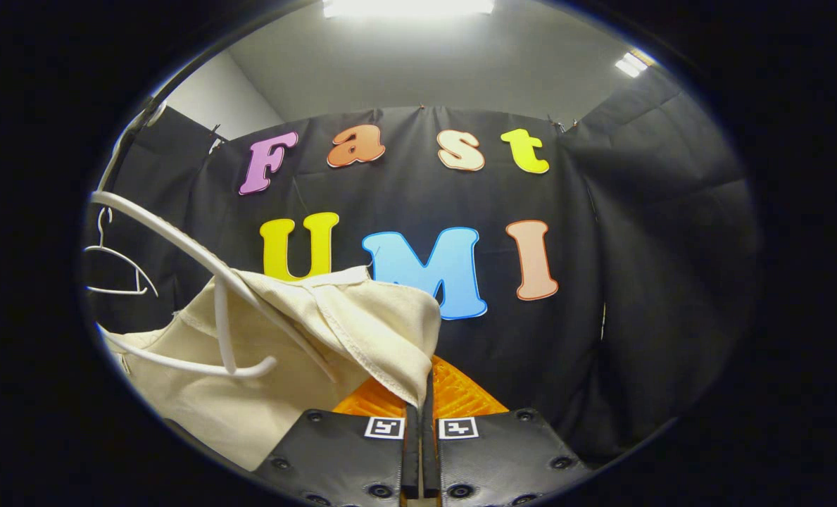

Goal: Grasp the clothes on the hanger with both hands and then place them into the laundry hamper below.

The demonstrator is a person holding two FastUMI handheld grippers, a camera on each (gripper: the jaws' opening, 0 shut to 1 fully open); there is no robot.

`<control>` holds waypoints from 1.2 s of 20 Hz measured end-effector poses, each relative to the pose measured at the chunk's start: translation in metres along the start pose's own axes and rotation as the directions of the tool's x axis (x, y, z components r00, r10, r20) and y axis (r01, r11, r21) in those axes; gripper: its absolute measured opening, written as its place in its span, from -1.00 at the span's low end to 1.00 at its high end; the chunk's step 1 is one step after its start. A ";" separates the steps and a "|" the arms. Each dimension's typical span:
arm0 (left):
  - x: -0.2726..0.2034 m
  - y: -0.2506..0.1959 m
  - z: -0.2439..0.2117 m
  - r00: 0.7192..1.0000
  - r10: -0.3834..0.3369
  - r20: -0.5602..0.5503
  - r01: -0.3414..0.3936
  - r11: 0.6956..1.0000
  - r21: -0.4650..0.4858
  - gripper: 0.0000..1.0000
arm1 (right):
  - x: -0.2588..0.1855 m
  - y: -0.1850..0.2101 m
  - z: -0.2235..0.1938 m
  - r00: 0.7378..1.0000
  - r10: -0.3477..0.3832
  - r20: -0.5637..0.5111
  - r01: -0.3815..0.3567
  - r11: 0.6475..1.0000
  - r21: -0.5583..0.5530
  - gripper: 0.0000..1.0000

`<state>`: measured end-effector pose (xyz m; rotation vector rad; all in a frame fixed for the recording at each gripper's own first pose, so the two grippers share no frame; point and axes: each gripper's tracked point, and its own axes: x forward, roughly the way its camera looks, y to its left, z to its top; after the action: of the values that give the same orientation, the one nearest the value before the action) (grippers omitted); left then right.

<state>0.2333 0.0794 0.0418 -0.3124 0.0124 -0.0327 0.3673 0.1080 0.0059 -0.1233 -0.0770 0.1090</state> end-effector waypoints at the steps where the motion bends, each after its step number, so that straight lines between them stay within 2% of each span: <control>1: 0.003 0.002 -0.006 1.000 0.008 -0.016 -0.008 1.000 0.000 -0.96 | -0.001 0.002 -0.004 1.000 0.005 -0.010 -0.005 1.000 -0.007 -0.94; 6: 0.007 0.008 -0.031 0.998 0.024 -0.050 -0.025 1.000 -0.014 -0.96 | -0.004 0.001 -0.025 0.999 0.011 -0.049 -0.012 1.000 -0.018 -0.93; 7: 0.008 0.010 -0.037 0.998 0.033 -0.062 -0.034 0.999 -0.029 -0.96 | -0.003 0.001 -0.030 0.998 0.014 -0.058 -0.016 1.000 -0.024 -0.99; 9: 0.012 0.014 -0.047 0.996 0.053 -0.077 -0.057 0.997 -0.052 -0.96 | -0.004 0.000 -0.041 0.996 0.022 -0.086 -0.024 1.000 -0.020 -0.92; 11: 0.012 0.016 -0.052 0.995 0.073 -0.072 -0.077 0.996 -0.053 -0.96 | -0.006 0.000 -0.044 0.996 0.031 -0.085 -0.033 0.999 -0.021 -0.99; 12: 0.012 0.017 -0.057 0.994 0.084 -0.076 -0.088 0.995 -0.054 -0.96 | -0.005 -0.001 -0.048 0.995 0.037 -0.088 -0.040 0.999 -0.033 -0.92; 17: 0.002 0.021 -0.073 0.985 0.154 -0.082 -0.157 0.987 -0.033 -0.96 | -0.005 -0.004 -0.068 0.988 0.080 -0.131 -0.083 0.996 -0.024 -0.92; 20: -0.010 0.025 -0.083 0.974 0.216 -0.075 -0.219 0.975 -0.035 -0.96 | -0.013 0.002 -0.083 0.976 0.141 -0.165 -0.147 0.989 -0.024 -0.93; 22: -0.019 0.026 -0.086 0.969 0.235 -0.069 -0.238 0.971 -0.032 -0.99 | -0.024 0.003 -0.084 0.973 0.166 -0.162 -0.175 0.984 -0.044 -0.92; 24: -0.028 0.024 -0.089 0.971 0.221 -0.090 -0.223 0.975 -0.009 -0.96 | -0.039 0.004 -0.088 0.969 0.168 -0.179 -0.178 0.983 -0.038 -0.92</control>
<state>0.2050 0.0762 -0.0500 -0.3267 0.1358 0.1761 0.3353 0.0970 -0.0848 -0.1933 0.1068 0.2700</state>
